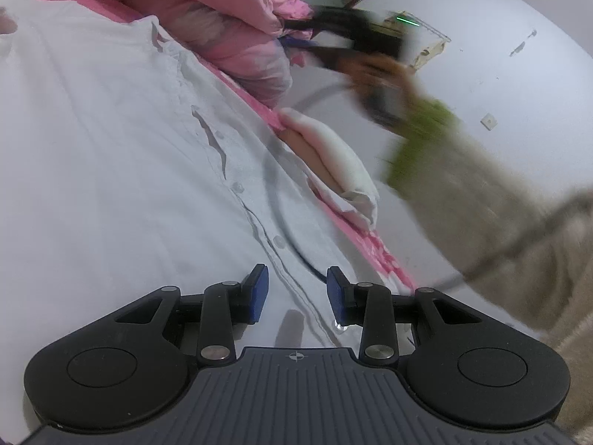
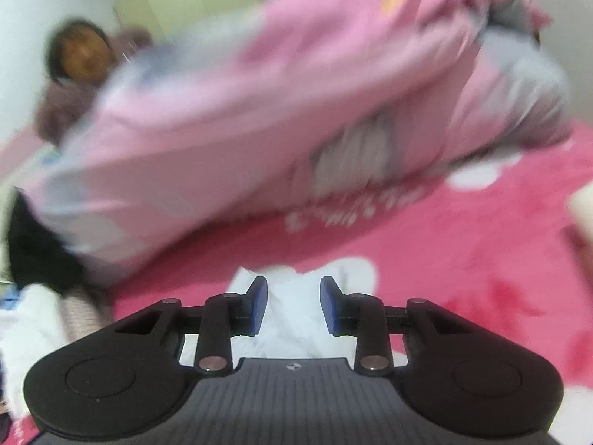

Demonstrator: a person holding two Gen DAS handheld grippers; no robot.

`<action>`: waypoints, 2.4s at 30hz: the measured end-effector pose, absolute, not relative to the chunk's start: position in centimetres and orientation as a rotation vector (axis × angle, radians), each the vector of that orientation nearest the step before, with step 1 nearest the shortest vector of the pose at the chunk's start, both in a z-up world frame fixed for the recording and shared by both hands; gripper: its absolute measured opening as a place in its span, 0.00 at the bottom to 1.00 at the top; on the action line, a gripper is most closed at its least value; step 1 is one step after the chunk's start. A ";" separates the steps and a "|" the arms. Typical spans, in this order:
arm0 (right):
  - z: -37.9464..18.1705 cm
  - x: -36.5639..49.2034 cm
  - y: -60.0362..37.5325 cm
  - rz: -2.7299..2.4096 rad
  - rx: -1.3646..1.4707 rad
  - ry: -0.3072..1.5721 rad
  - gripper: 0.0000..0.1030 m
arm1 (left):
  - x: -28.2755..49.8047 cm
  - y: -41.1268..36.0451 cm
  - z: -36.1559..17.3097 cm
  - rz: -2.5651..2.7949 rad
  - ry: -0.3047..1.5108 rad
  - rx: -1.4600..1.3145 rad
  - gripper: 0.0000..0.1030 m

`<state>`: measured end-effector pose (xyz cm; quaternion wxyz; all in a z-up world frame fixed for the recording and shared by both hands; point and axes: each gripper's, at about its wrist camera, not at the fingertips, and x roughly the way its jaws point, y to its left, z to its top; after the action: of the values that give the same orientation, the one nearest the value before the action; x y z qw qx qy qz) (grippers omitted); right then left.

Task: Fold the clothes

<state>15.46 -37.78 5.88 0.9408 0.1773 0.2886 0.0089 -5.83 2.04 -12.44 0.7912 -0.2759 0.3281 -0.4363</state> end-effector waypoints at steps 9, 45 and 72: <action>12.6 -3.7 -35.3 0.042 0.146 0.594 0.33 | -5.9 1.9 -10.6 -0.887 0.740 -0.595 0.37; -4.8 5.8 -32.4 0.318 0.452 0.715 0.10 | -5.8 -2.4 -9.8 -0.841 0.770 -0.333 0.37; -5.9 8.2 -33.5 0.449 0.508 0.801 0.12 | -6.0 -1.2 -9.4 -0.848 0.775 -0.344 0.37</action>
<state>8.20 -33.46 -5.89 0.8654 0.2426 0.3824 0.2144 -5.97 -1.16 -9.37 0.8256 -0.1620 0.3648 -0.3988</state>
